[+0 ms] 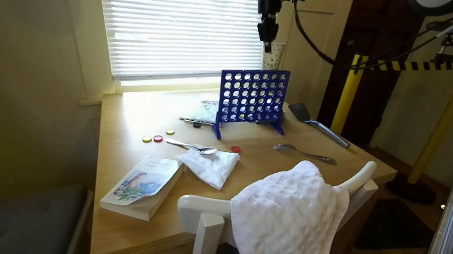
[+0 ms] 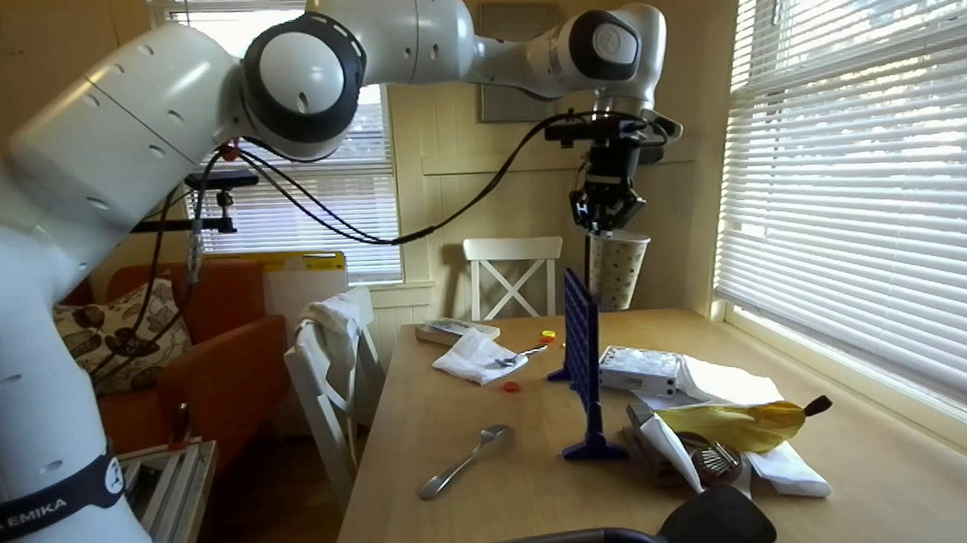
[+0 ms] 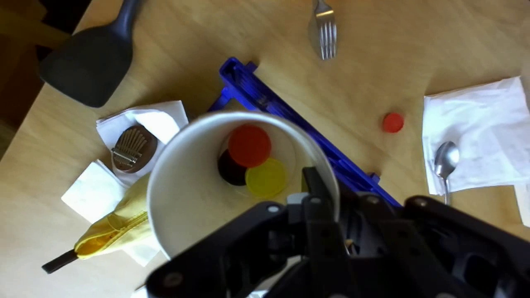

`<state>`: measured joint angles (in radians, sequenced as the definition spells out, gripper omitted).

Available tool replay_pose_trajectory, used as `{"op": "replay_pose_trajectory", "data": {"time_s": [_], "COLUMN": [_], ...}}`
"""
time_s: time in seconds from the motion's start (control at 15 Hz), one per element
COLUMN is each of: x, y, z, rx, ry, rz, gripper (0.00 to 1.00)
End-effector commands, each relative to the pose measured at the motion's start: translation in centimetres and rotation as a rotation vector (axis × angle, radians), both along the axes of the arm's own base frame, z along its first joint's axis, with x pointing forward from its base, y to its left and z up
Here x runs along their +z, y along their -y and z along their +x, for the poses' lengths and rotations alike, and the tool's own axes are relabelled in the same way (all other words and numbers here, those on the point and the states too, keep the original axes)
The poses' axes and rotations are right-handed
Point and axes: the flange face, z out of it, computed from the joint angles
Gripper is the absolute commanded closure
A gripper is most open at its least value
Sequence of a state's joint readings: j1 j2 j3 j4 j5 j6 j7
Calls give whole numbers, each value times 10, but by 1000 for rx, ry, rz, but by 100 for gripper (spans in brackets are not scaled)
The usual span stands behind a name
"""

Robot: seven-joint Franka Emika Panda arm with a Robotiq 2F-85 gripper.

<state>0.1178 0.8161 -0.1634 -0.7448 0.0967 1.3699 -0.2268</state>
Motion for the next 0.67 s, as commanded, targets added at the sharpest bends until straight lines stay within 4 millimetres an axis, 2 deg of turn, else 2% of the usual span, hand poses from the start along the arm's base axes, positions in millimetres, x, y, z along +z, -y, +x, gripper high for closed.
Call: {"op": "replay_pose_trajectory", "data": {"time_s": [0.0,0.2,0.27,0.4,0.6], "x": [3,4,3,31,90], "y": [-5,-3,-1,-5,-29], "z": [-3,-6,-6,-5,-28], "rx": [-16,-36,-38,-118,-197], "ry": [-2,-8,-10,84,177], "rz": [-6,-11,-12,-139,-235], "gripper": [95,95,99,99,99]}}
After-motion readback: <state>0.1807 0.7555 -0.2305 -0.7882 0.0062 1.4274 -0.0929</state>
